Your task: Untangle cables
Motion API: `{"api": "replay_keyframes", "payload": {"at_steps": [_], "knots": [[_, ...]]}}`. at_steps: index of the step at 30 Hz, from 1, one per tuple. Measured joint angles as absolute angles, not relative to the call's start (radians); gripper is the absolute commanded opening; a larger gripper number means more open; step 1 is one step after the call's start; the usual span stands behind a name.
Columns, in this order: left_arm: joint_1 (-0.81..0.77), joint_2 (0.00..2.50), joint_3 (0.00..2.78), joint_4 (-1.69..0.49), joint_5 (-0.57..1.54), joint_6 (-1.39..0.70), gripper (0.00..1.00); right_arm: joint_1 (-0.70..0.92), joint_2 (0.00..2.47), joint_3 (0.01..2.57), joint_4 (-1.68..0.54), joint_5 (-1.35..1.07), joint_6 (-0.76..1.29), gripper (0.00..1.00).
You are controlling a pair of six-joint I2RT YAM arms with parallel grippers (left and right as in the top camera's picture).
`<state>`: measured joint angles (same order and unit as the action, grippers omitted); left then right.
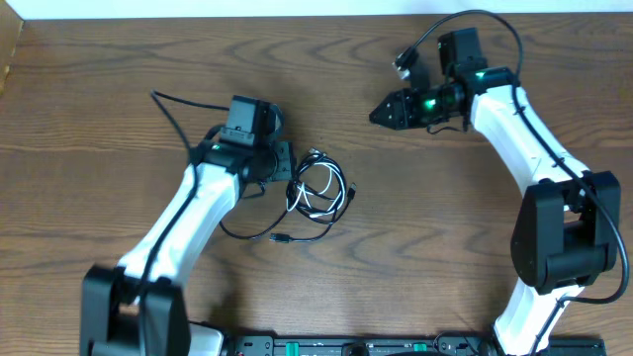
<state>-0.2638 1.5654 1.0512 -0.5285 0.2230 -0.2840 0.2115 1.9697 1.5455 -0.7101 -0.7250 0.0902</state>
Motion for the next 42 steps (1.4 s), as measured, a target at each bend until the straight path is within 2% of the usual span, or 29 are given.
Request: {"api": "replay_keyframes", "payload": {"at_steps": [4,6,9,10,17,24,34,42], "knots": [[-0.248,1.645,1.051,-0.554,0.171,-0.375,0.48,0.265,1.97,1.515,-0.696,-0.727,0.07,0.46],[-0.213,1.659,1.051,-0.554,0.171,-0.403,0.48,0.301,1.97,1.495,-0.666,-0.727,0.046,0.45],[-0.131,1.66,1.051,-0.553,0.202,-0.422,0.48,0.362,1.97,1.475,-0.622,-0.725,0.015,0.33],[-0.094,1.66,1.051,-0.553,0.22,-0.423,0.48,0.385,1.97,1.471,-0.608,-0.72,0.008,0.31],[0.071,1.66,1.051,-0.593,0.3,-0.427,0.52,0.548,1.985,1.459,-0.504,-0.611,-0.006,0.33],[0.077,1.66,1.051,-0.61,0.326,-0.43,0.56,0.64,2.071,1.459,-0.451,-0.519,0.044,0.33],[0.077,1.66,1.051,-0.621,0.336,-0.434,0.58,0.65,2.094,1.452,-0.56,-0.519,0.08,0.31],[0.077,1.66,1.051,-0.621,0.335,-0.434,0.58,0.651,2.135,1.452,-0.558,-0.556,0.081,0.3]]}}
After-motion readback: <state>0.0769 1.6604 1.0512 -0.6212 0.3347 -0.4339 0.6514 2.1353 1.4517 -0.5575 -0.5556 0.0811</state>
